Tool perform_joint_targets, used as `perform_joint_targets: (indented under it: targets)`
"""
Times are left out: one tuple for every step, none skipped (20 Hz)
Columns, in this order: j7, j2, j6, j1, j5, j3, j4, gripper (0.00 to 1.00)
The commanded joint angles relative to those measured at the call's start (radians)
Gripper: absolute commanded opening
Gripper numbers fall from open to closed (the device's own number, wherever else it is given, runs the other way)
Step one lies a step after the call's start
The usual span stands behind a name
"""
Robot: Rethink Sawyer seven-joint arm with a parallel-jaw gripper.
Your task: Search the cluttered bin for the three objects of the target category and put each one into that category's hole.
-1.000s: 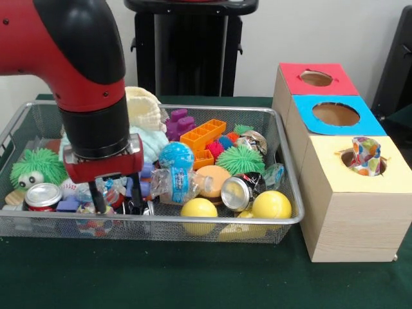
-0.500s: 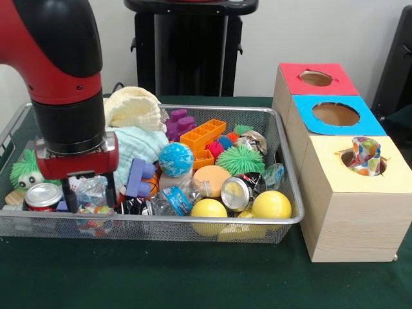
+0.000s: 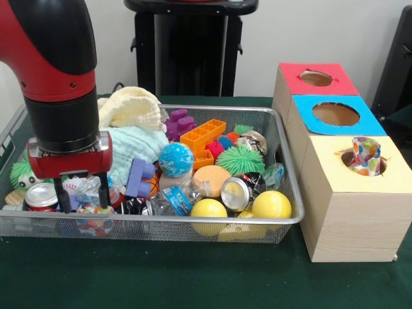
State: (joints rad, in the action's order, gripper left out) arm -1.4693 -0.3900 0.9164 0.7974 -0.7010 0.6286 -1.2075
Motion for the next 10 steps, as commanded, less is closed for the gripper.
perform_joint_targets:
  targets:
    - [0.227, 0.041, -0.036, 0.012, -0.075, -0.031, -0.03, 1.0]
    - [0.21, 0.039, -0.051, 0.015, -0.076, -0.036, -0.049, 1.0]
    - [0.196, 0.034, -0.061, 0.018, -0.075, -0.04, -0.069, 1.0]
    - [0.18, 0.028, -0.07, 0.019, -0.075, -0.046, -0.089, 1.0]
    - [0.166, 0.021, -0.077, 0.017, -0.076, -0.05, -0.103, 1.0]
    - [0.153, 0.014, -0.084, 0.015, -0.077, -0.055, -0.118, 1.0]
    - [0.142, 0.011, -0.09, 0.013, -0.078, -0.06, -0.127, 1.0]
    - [0.138, 0.015, -0.094, 0.011, -0.078, -0.063, -0.13, 1.0]
    - [0.134, 0.02, -0.098, 0.009, -0.078, -0.066, -0.133, 1.0]
    - [0.128, 0.026, -0.109, 0.01, -0.079, -0.07, -0.141, 1.0]
